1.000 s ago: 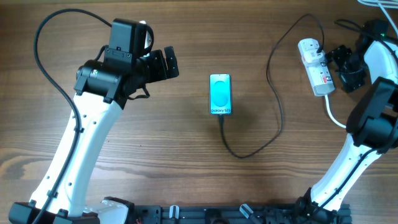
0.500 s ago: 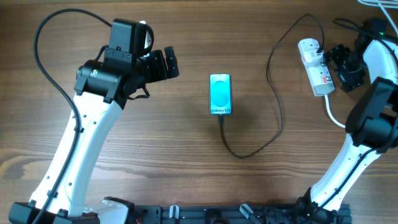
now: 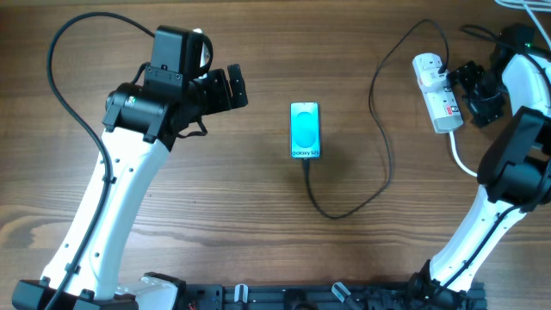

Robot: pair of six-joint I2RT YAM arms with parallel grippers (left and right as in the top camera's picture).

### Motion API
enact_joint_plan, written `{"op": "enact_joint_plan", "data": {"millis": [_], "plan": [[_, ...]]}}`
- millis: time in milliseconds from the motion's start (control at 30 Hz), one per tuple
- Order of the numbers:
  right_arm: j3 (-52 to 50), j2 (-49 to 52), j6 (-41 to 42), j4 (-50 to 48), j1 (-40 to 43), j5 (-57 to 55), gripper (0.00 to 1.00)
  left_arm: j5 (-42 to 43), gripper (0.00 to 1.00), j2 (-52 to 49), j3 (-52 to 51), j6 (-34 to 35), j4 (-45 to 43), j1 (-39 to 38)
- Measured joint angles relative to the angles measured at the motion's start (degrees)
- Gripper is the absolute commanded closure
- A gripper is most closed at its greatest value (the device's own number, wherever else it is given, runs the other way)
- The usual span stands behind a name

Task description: Plug charger to phone and switch on socket

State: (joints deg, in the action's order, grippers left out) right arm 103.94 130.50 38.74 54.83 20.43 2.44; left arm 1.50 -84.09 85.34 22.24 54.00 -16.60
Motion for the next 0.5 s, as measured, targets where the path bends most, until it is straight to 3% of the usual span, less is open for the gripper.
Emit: {"op": "enact_joint_plan", "data": {"millis": [500], "plan": [[0.2, -0.6, -3.3, 5.9, -2.2, 1.5, 0.00, 0.0, 0.00, 0.0, 0.0, 0.0, 0.0, 0.0]]}}
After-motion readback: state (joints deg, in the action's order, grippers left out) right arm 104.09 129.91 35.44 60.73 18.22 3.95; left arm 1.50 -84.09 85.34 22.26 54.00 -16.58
